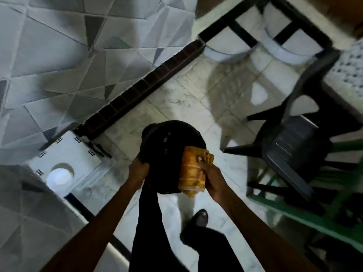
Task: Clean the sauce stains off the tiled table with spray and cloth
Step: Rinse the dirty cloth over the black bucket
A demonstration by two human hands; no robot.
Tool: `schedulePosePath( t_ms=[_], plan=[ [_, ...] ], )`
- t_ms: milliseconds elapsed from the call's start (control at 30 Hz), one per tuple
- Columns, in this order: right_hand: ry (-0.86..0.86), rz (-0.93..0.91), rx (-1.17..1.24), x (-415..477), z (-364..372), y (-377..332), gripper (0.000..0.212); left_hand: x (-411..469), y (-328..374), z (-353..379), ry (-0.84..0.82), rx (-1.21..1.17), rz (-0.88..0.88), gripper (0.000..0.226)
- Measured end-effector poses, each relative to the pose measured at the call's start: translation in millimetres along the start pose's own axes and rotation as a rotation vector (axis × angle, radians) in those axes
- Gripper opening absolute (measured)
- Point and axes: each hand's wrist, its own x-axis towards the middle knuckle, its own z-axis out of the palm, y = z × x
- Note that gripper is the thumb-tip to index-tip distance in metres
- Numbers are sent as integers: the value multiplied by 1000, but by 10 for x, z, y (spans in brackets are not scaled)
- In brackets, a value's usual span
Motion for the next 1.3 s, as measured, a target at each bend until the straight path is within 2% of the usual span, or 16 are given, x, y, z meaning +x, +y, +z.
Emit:
schedulePosePath(
  t_ms=[133, 200, 267, 300, 367, 433, 533, 700, 800, 867, 900, 1000, 1100, 1167, 1233, 1300],
  plan=[
    [78, -29, 91, -1169, -679, 241, 69, -1256, -202, 403, -53, -54, 18, 15],
    [107, -67, 132, -1699, -986, 355, 65, -1777, -282, 604, -106, -59, 8, 18],
    [111, -95, 179, -2059, -1241, 481, 55, -2127, -374, 779, -167, -41, 15, 8],
    [119, -112, 209, -2272, -1392, 564, 53, -2281, -446, 908, -190, -29, 25, 10],
    [136, -142, 272, -2614, -1635, 698, 53, -2531, -514, 1138, -228, 50, 69, 31],
    [171, -165, 359, -2848, -1782, 823, 54, -2753, -509, 1315, -240, 112, 134, 41],
    [281, -213, 508, -3215, -2032, 1000, 52, -3176, -399, 1636, -276, 221, 221, 29],
    [418, -250, 690, -3526, -2426, 1282, 42, -3339, -362, 2156, -353, 346, 241, 33],
    [429, -278, 762, -3644, -2715, 1397, 47, -3327, -404, 2491, -379, 418, 260, 31],
    [460, -288, 775, -3707, -2975, 1432, 50, -3336, -454, 2734, -389, 449, 257, 41],
    [467, -292, 769, -3727, -3115, 1436, 49, -3381, -459, 2847, -395, 463, 251, 44],
    [462, -294, 745, -3789, -3590, 1423, 39, -3679, -432, 3162, -406, 505, 219, 29],
    [439, -297, 710, -3810, -4135, 1392, 38, -3844, -539, 3522, -369, 526, 201, 20],
    [398, -284, 659, -3823, -4518, 1342, 34, -3814, -675, 3781, -342, 530, 179, 26],
    [346, -260, 594, -3842, -4904, 1292, 31, -3650, -980, 4051, -303, 531, 149, 42],
    [319, -232, 553, -3869, -5288, 1229, 31, -3629, -1257, 4308, -282, 524, 96, 44]
  ],
)
